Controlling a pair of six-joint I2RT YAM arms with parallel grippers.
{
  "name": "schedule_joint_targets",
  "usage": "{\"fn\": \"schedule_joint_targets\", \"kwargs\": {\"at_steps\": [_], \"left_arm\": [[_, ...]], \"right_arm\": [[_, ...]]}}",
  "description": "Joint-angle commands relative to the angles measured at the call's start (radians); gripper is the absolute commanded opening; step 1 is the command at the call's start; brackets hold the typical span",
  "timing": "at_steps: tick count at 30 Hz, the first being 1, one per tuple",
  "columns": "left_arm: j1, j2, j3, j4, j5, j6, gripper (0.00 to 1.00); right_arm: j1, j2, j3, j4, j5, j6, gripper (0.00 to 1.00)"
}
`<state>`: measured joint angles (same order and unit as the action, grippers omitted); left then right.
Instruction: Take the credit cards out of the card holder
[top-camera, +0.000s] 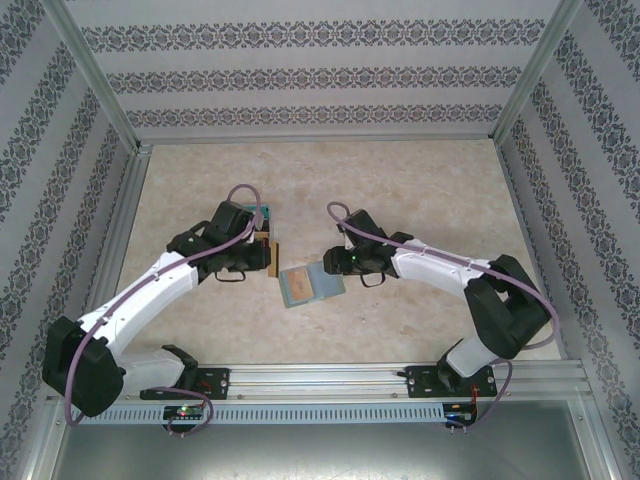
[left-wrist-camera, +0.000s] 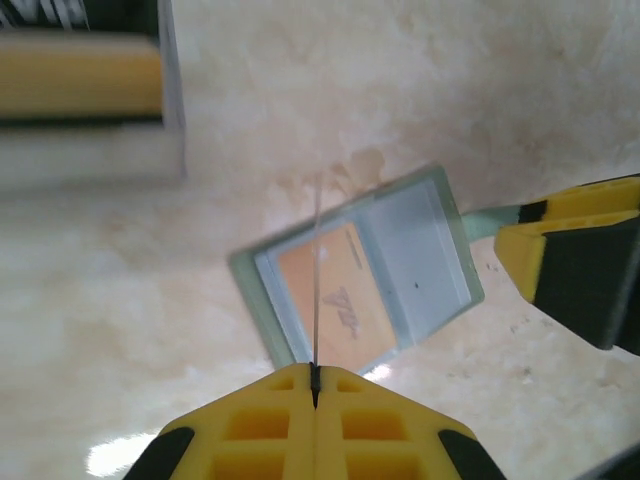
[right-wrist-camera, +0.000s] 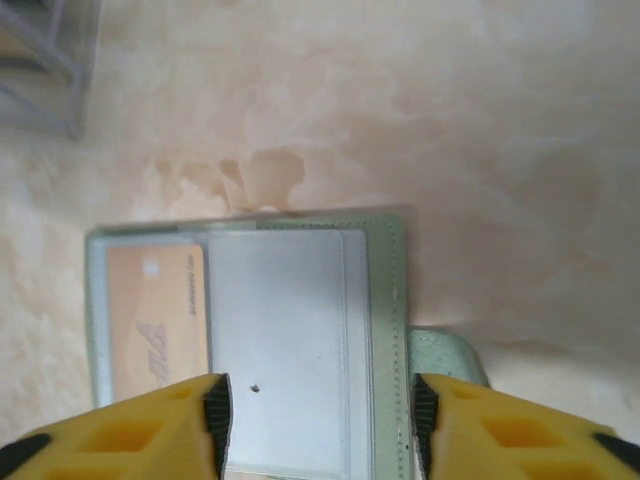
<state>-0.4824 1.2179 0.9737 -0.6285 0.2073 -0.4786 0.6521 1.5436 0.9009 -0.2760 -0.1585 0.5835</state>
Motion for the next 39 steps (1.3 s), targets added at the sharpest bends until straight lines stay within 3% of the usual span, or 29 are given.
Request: {"fn": "schedule_joint_targets", "kwargs": {"at_steps": [1, 3, 4, 11, 13, 17, 30, 39], "left_arm": [[0.011, -0.012, 0.073, -0.128, -0.168, 0.276, 0.00], [0.010, -0.020, 0.085, -0.106, -0.200, 0.403, 0.00], [0.011, -0.024, 0.088, -0.092, -0.215, 0.472, 0.00], [0.011, 0.031, 0.124, -0.047, -0.323, 0.943, 0.00], [0.011, 0.073, 0.130, -0.032, -0.387, 1.052, 0.00], [0.011, 0.117, 0.117, -0.018, -0.395, 1.232, 0.00], [0.004, 0.179, -0.009, 0.158, -0.463, 1.417, 0.00], [0.004, 0.225, -0.045, 0.274, -0.503, 1.473, 0.00]], "right_arm": [[-0.017, -0.059, 0.007, -0.036, 0.043, -0.008, 0.72], [-0.024, -0.080, -0.001, -0.036, 0.049, -0.008, 0.85], [-0.027, -0.090, -0.005, -0.037, 0.052, -0.009, 0.98], [-0.039, -0.139, -0.034, -0.033, 0.062, 0.007, 0.98], [-0.042, -0.143, -0.041, -0.032, 0.063, 0.010, 0.98], [-0.043, -0.145, -0.053, -0.028, 0.065, 0.015, 0.98], [-0.051, -0.119, -0.051, -0.016, 0.050, 0.019, 0.98], [-0.051, -0.101, -0.048, -0.007, 0.040, 0.023, 0.98]]}}
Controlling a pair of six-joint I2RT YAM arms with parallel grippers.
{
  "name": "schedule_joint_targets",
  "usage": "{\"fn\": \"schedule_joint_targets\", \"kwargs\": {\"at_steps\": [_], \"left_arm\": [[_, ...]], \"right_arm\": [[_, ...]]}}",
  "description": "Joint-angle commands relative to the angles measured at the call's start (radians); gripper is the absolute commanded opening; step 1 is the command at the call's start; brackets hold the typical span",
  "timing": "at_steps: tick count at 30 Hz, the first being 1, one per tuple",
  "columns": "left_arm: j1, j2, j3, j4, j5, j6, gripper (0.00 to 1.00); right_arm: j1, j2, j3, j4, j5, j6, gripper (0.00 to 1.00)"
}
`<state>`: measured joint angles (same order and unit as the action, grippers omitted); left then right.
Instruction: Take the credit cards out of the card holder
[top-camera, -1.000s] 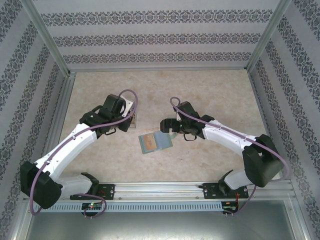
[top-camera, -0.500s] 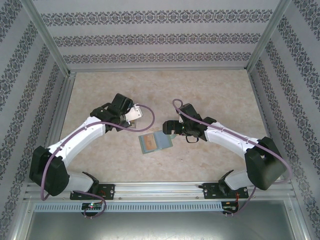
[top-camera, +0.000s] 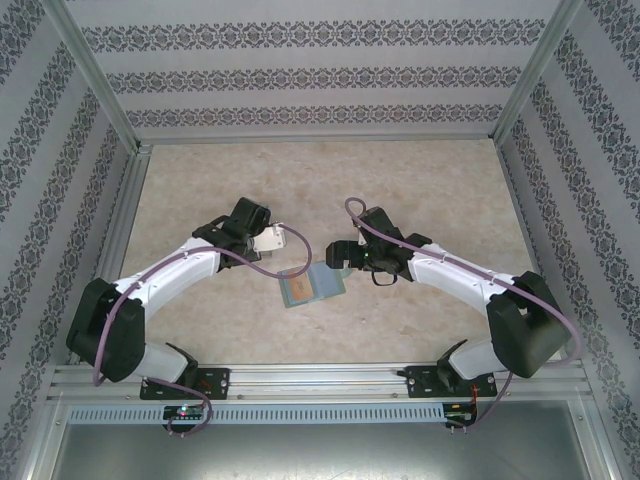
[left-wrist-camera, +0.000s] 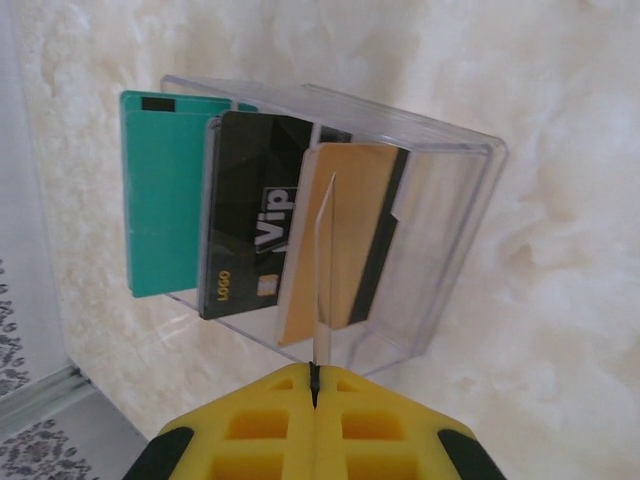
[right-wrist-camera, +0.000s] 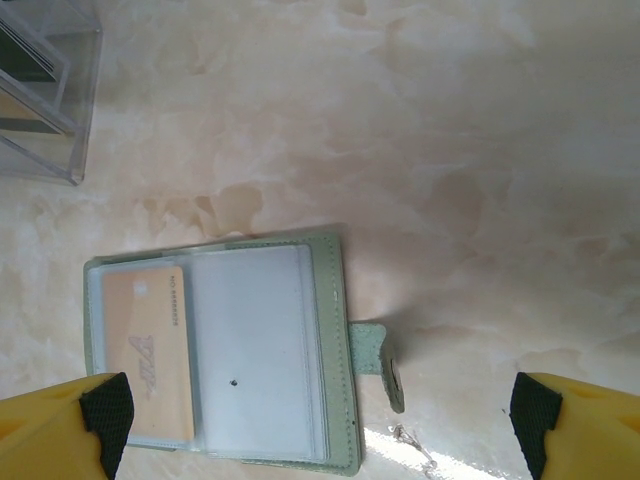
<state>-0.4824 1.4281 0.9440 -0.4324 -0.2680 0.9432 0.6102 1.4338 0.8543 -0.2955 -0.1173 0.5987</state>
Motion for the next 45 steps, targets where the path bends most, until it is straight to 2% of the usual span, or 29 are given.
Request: {"fn": "schedule_joint_targets", "kwargs": {"at_steps": [1, 8, 22, 27, 30, 32, 35, 38, 40, 41, 45], "left_arm": [[0.004, 0.020, -0.019, 0.090, -0.031, 0.054, 0.00], [0.004, 0.062, -0.024, 0.103, -0.004, 0.064, 0.00], [0.004, 0.154, -0.053, 0.204, -0.041, 0.070, 0.00], [0.004, 0.168, -0.038, 0.215, -0.065, 0.065, 0.19], [0.003, 0.158, -0.031, 0.211, -0.065, 0.052, 0.20], [0.004, 0.139, -0.030, 0.201, -0.052, 0.032, 0.29], [0.004, 0.103, -0.027, 0.186, -0.051, -0.004, 0.31], [0.004, 0.048, -0.024, 0.172, -0.049, -0.055, 0.35], [0.005, 0.010, -0.023, 0.157, -0.050, -0.087, 0.42], [0.005, -0.009, -0.020, 0.141, -0.048, -0.114, 0.49], [0.006, -0.075, 0.011, 0.047, -0.037, -0.297, 0.62]], "right_arm": [[-0.010, 0.009, -0.001, 0.013, -0.001, 0.007, 0.98], [-0.012, 0.023, 0.003, 0.015, -0.005, 0.007, 0.98], [-0.019, 0.039, 0.011, 0.018, -0.016, 0.007, 0.98], [-0.019, 0.039, 0.006, 0.025, -0.020, 0.013, 0.98], [-0.018, 0.042, 0.005, 0.027, -0.022, 0.015, 0.98], [-0.017, 0.043, 0.005, 0.030, -0.025, 0.016, 0.98], [-0.015, 0.045, 0.005, 0.033, -0.029, 0.018, 0.98], [-0.012, 0.047, 0.008, 0.033, -0.031, 0.016, 0.98], [-0.009, 0.047, 0.011, 0.032, -0.032, 0.016, 0.98], [-0.005, 0.047, 0.013, 0.031, -0.031, 0.016, 0.98], [0.011, 0.055, 0.029, 0.025, -0.031, 0.009, 0.98]]}}
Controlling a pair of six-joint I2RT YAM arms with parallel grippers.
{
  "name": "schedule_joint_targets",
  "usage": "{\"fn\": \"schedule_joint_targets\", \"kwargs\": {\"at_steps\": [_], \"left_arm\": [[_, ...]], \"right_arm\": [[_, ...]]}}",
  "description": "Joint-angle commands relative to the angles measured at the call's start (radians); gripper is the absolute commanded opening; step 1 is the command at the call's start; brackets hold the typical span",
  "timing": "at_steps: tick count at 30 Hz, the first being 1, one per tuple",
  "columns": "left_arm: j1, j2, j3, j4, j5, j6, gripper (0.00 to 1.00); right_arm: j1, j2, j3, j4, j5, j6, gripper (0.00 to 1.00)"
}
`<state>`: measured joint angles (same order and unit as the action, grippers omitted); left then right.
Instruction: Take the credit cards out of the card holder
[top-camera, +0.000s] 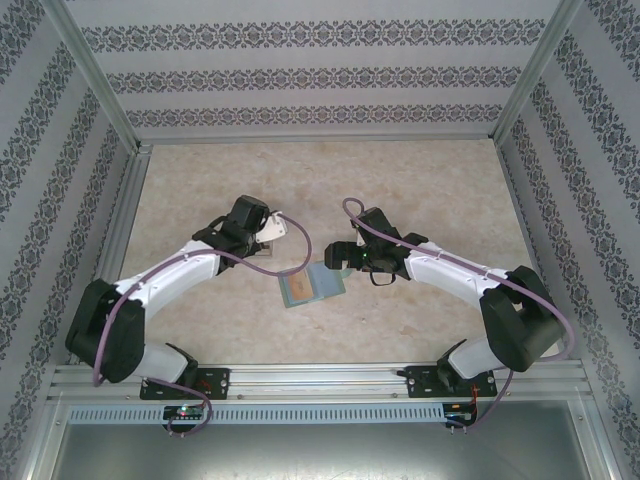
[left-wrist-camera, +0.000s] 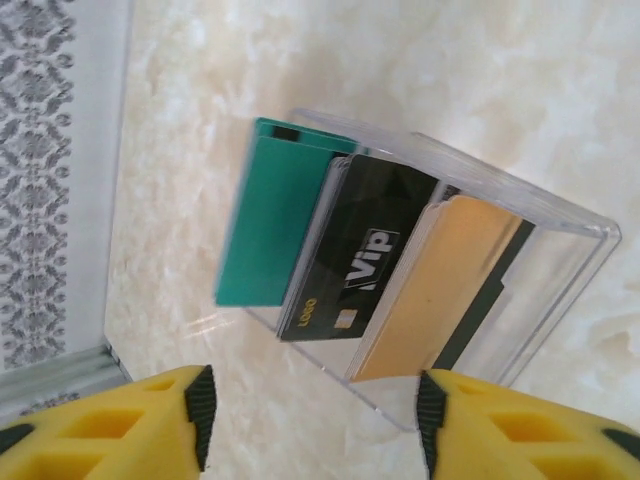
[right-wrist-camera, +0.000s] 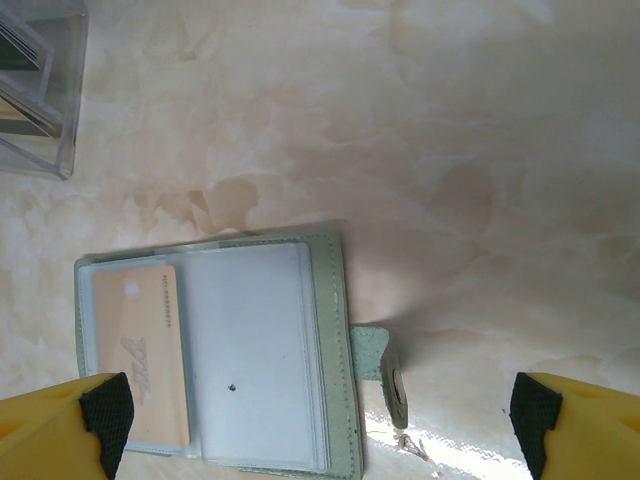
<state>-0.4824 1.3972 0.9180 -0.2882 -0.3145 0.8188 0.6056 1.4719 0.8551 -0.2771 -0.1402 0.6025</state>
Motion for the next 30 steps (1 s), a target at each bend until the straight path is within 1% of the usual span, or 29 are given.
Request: {"fn": "schedule_joint_targets", "kwargs": {"at_steps": [1, 2, 4, 5, 8, 10, 12, 14, 16, 18, 19, 20, 23, 25, 27, 30], "left_arm": [[0.008, -0.059, 0.049, -0.121, 0.019, -0.236, 0.69], [0.008, -0.077, 0.062, -0.152, 0.028, -0.309, 0.75], [0.010, -0.112, 0.078, -0.190, 0.020, -0.452, 0.82], [0.010, -0.134, 0.084, -0.209, 0.024, -0.538, 1.00], [0.013, -0.215, 0.070, -0.232, 0.058, -0.770, 0.99], [0.013, -0.268, 0.046, -0.240, 0.039, -0.956, 0.99], [0.016, -0.325, 0.012, -0.247, 0.061, -1.119, 0.99], [0.017, -0.389, -0.049, -0.213, 0.148, -1.240, 0.99], [0.018, -0.438, -0.104, -0.197, 0.206, -1.361, 0.99], [0.016, -0.463, -0.152, -0.179, 0.288, -1.445, 1.00], [0.016, -0.467, -0.174, -0.178, 0.312, -1.519, 1.00], [0.018, -0.465, -0.198, -0.174, 0.338, -1.592, 0.98], [0.015, -0.438, -0.270, -0.111, 0.445, -1.729, 0.90], [0.014, -0.411, -0.319, -0.033, 0.510, -1.783, 0.85], [0.009, -0.382, -0.357, 0.027, 0.539, -1.844, 0.83], [-0.002, -0.331, -0.393, 0.117, 0.581, -1.889, 0.84]], "right_arm": [[0.020, 0.019, 0.033, 0.006, -0.007, 0.003, 0.98], [0.026, 0.022, 0.036, 0.004, -0.007, 0.001, 0.98], [0.040, 0.029, 0.045, 0.000, -0.007, -0.005, 0.98], [0.047, 0.034, 0.048, -0.002, -0.003, -0.007, 0.98], [0.069, 0.046, 0.054, -0.001, -0.001, -0.007, 0.98], [0.082, 0.056, 0.058, 0.000, -0.002, -0.009, 0.98], [0.096, 0.066, 0.065, 0.000, 0.000, -0.013, 0.98], [0.111, 0.076, 0.073, -0.003, 0.009, -0.017, 0.98], [0.122, 0.081, 0.079, -0.005, 0.012, -0.018, 0.98], [0.134, 0.088, 0.082, -0.004, 0.011, -0.026, 0.98], [0.140, 0.093, 0.084, -0.002, 0.005, -0.033, 0.98], [0.145, 0.100, 0.085, -0.004, 0.003, -0.036, 0.97], [0.146, 0.108, 0.067, 0.005, 0.004, -0.026, 0.89], [0.146, 0.114, 0.053, 0.007, 0.012, -0.021, 0.85], [0.146, 0.121, 0.045, 0.007, 0.009, -0.023, 0.82], [0.148, 0.130, 0.036, 0.007, 0.002, -0.025, 0.78]]}}
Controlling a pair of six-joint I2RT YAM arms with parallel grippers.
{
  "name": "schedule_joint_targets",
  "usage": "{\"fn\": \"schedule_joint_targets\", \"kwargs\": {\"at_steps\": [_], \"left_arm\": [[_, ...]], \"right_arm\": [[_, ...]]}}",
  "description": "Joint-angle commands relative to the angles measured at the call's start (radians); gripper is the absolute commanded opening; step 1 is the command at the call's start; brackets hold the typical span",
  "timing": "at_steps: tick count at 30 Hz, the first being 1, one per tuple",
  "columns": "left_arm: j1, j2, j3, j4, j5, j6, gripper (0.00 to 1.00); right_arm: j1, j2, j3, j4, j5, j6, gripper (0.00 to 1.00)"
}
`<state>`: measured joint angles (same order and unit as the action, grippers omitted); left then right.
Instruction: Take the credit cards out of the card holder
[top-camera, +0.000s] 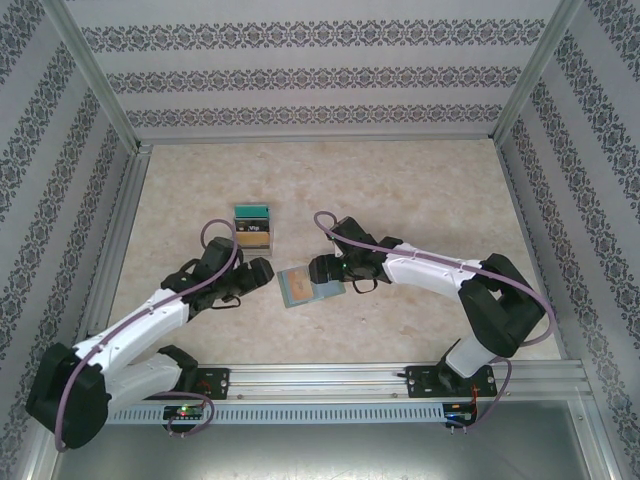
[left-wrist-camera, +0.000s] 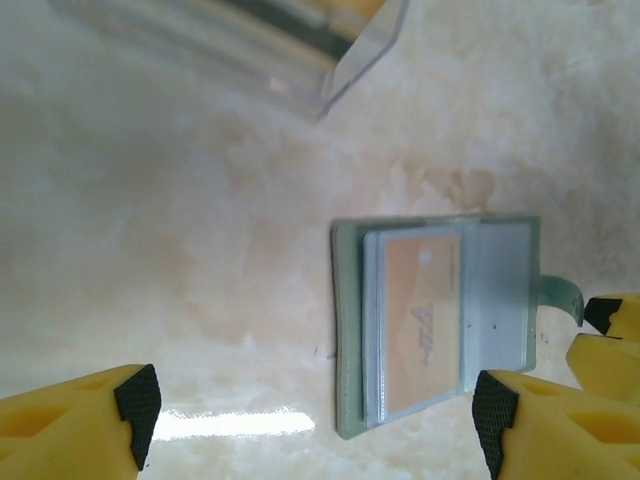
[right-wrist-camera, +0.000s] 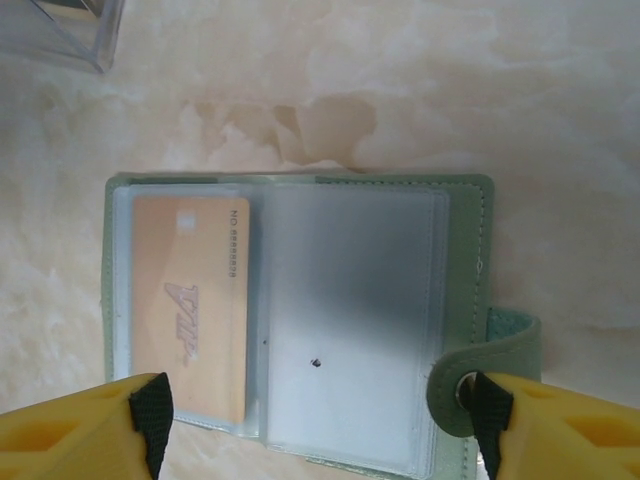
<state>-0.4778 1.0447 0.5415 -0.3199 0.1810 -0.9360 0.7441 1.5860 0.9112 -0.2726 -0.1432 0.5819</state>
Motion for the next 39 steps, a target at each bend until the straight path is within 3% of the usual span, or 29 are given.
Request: {"fn": "schedule_joint_targets", "kwargs": {"at_steps": [1, 5, 9, 20, 22, 39], "left_arm": [[-0.012, 0.035, -0.020, 0.165, 0.091, -0.144, 0.84], [-0.030, 0.105, -0.033, 0.259, 0.132, -0.170, 0.80], [-0.050, 0.179, -0.011, 0.310, 0.159, -0.179, 0.73], [-0.091, 0.325, 0.060, 0.379, 0.197, -0.184, 0.50], [-0.096, 0.347, 0.076, 0.377, 0.201, -0.181, 0.49], [-0.097, 0.452, 0.138, 0.261, 0.191, -0.158, 0.48]], "right_arm": [[0.011, 0.015, -0.024, 0.004, 0.007, -0.004, 0.77], [0.011, 0.025, -0.040, 0.007, 0.022, -0.002, 0.73], [0.011, 0.038, -0.057, 0.002, 0.042, -0.005, 0.56], [0.011, 0.075, -0.084, -0.002, 0.078, -0.016, 0.31], [0.011, 0.084, -0.084, 0.003, 0.073, -0.014, 0.23], [0.012, 0.092, -0.079, 0.008, 0.068, -0.008, 0.24]]}}
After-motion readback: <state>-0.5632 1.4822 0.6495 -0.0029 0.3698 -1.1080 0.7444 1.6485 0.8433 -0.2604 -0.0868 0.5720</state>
